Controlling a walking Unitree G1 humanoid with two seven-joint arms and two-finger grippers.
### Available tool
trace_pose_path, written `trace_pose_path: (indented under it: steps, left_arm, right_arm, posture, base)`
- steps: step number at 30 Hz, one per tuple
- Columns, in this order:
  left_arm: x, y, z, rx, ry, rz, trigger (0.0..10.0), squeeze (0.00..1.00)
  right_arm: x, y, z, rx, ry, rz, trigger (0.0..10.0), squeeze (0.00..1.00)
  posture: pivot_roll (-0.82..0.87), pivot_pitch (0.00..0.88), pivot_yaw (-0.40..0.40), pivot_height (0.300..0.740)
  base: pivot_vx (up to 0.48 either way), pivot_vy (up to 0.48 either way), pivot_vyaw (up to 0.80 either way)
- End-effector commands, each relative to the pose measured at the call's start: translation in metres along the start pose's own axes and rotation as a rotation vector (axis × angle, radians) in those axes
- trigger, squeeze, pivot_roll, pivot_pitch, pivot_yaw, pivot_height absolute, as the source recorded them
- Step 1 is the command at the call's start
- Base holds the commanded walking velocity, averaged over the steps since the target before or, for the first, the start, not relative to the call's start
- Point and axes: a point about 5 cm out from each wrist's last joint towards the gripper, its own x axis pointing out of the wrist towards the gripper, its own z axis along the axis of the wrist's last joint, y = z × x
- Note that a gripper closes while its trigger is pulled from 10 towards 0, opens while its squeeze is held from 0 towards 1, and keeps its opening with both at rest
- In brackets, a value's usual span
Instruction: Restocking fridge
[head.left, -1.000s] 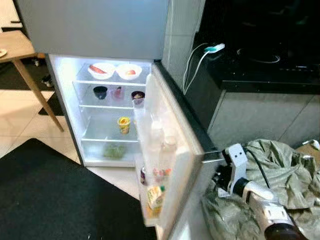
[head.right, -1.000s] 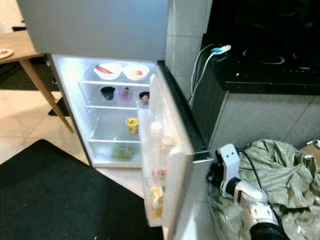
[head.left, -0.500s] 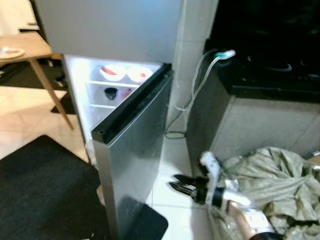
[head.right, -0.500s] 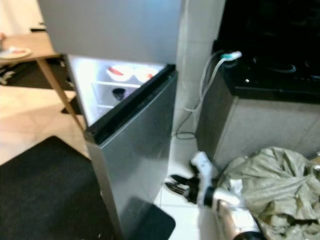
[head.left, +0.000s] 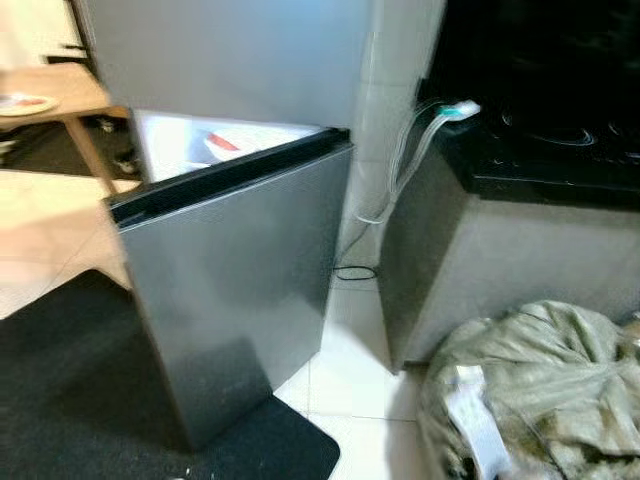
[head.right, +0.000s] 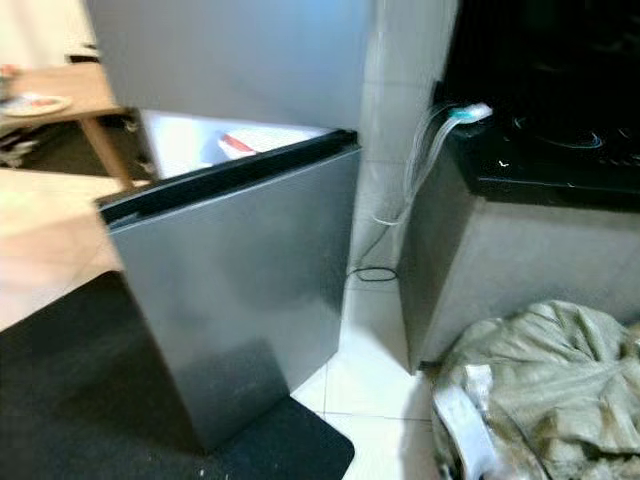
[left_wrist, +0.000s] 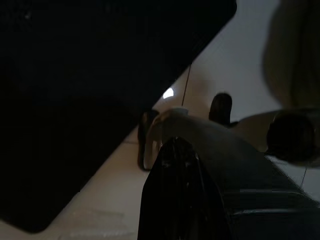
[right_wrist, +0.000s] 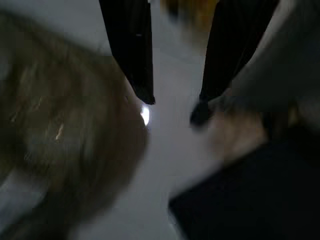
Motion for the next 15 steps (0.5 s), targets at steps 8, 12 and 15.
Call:
trace_pose_path:
  steps: [8,12,15]
  left_arm:
    - [0.004,-0.016,-0.010,0.015,0.052,-0.018,10.0,0.00]
    - [0.004,-0.016,-0.010,0.030,0.059,-0.021,10.0,0.00]
    - [0.004,-0.015,-0.010,0.052,0.070,-0.021,10.0,0.00]
  right_arm:
    - [-0.011,0.044,-0.095,0.079,0.320,0.053,10.0,0.00]
    - [-0.010,0.047,-0.095,0.100,0.312,0.056,10.0,0.00]
    - [-0.009,0.046,-0.095,0.106,0.309,0.030,10.0,0.00]
  posture:
    - [-0.06,0.000,-0.078,0.740]
    - [-0.07,0.000,-0.071,0.740]
    - [-0.08,0.000,-0.063,0.740]
  base:
    - [0.000,0.000,0.72]
    - [0.000,0.000,0.72]
    - [0.000,0.000,0.72]
